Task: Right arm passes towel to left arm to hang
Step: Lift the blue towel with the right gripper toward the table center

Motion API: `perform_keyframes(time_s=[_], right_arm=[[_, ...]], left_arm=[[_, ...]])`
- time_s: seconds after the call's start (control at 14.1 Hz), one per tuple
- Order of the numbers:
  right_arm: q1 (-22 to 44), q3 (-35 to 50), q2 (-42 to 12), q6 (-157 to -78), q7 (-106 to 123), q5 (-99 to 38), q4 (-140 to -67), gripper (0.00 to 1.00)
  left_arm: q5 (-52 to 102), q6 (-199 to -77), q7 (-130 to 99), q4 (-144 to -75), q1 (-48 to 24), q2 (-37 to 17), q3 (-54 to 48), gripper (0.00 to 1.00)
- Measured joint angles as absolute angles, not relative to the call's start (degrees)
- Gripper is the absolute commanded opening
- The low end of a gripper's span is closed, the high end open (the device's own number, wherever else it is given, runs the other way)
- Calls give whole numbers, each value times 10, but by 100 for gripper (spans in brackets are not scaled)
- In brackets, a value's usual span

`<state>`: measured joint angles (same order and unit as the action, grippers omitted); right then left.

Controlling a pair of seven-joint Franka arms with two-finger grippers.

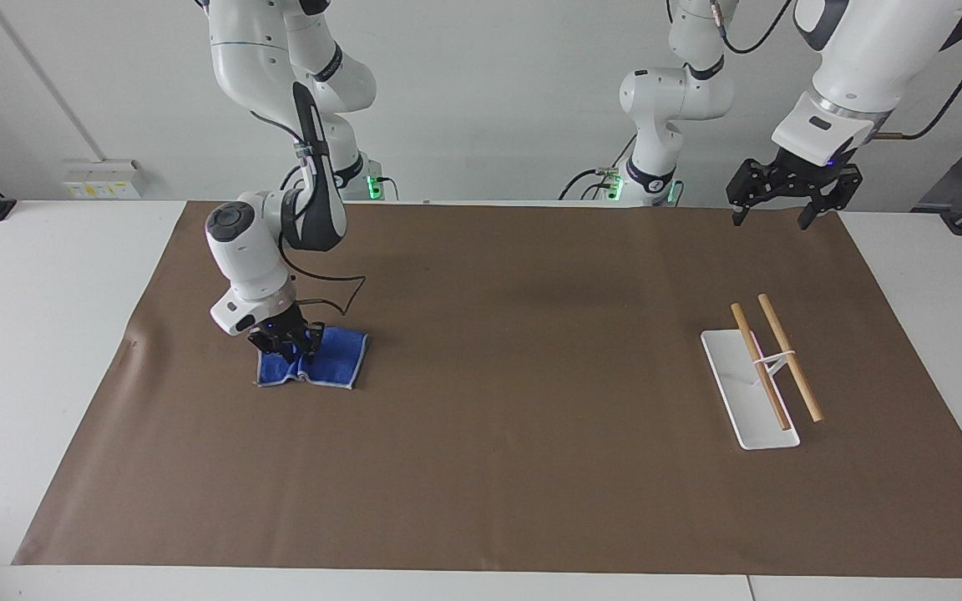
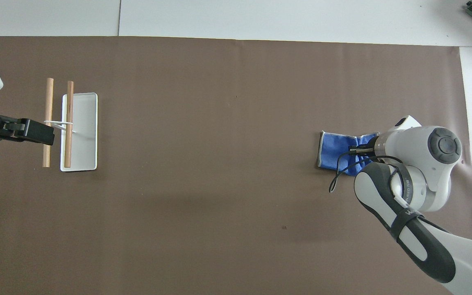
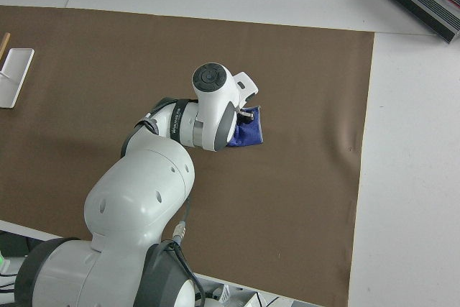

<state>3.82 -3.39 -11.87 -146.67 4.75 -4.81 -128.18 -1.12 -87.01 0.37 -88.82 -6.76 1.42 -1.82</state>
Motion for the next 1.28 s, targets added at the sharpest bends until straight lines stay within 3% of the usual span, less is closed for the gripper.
perform_keyframes(time_s=[0.43,1.28], right_arm=[[47,-26,-118,-1456,50,-51,-1274,0],[51,22,-52,-1250,56,-323,-1128,0]], left_arm=[[-11,-870,4,-888,-68,14,-18,100],[-11,-870,4,-888,-68,14,-18,100]])
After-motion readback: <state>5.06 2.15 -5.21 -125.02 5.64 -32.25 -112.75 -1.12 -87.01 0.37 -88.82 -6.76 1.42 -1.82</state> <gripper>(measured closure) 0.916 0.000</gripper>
